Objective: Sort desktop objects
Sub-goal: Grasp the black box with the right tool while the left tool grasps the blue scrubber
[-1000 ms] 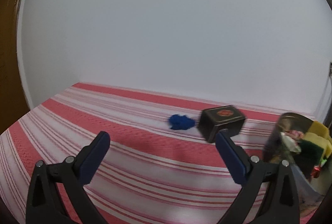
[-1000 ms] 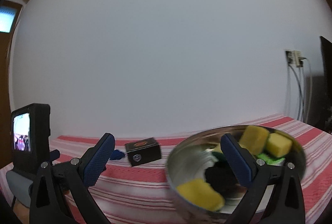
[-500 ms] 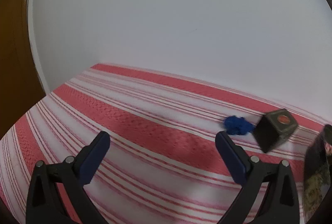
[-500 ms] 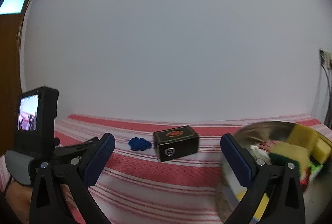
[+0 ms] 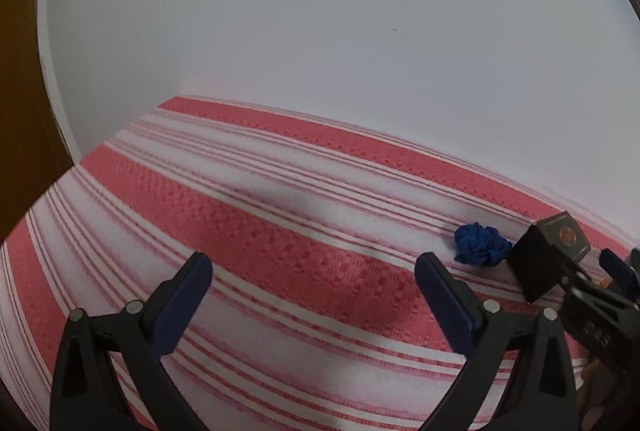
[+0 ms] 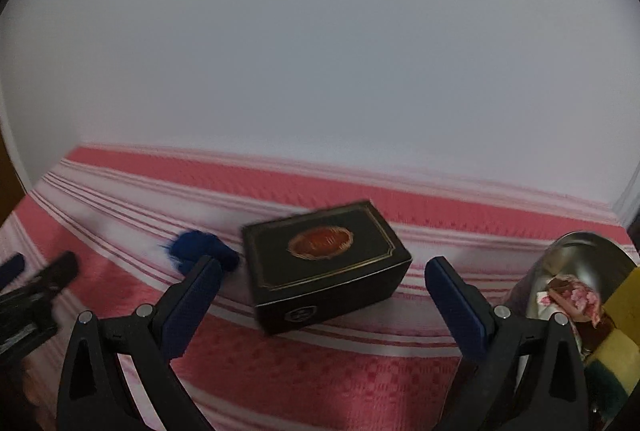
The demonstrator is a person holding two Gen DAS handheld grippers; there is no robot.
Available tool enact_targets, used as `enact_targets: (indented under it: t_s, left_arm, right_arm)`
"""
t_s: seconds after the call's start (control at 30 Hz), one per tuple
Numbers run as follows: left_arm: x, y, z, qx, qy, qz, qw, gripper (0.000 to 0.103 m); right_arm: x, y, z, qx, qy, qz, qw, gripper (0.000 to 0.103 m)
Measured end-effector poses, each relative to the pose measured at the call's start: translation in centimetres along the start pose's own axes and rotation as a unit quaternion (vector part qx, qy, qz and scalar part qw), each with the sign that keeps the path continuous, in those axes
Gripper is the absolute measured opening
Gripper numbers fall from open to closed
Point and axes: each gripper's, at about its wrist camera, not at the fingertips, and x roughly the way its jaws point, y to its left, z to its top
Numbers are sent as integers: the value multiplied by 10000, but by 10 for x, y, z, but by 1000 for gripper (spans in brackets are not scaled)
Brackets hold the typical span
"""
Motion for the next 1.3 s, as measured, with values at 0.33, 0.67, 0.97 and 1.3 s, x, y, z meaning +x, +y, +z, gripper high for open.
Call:
enact_targets:
  t_s: [0.33, 0.67, 0.97, 1.3]
  left_arm:
    - [10, -13, 6, 371, 59, -89, 9993, 102]
    - [18, -22, 6, 499, 176, -413, 9977, 102]
    - [23, -64, 15, 788, 61, -818, 9935, 102]
    - [83, -123, 15, 960, 978, -749, 9877, 78]
  right_arm:
    - [34, 0, 16, -294, 449, -385, 9978, 103]
    - [35, -3, 18, -119, 576, 156, 9981, 93]
    - [-80, -39, 14, 786, -1352, -43, 9877, 93]
    - [-150, -78, -12, 876, -1947, -223, 9767, 94]
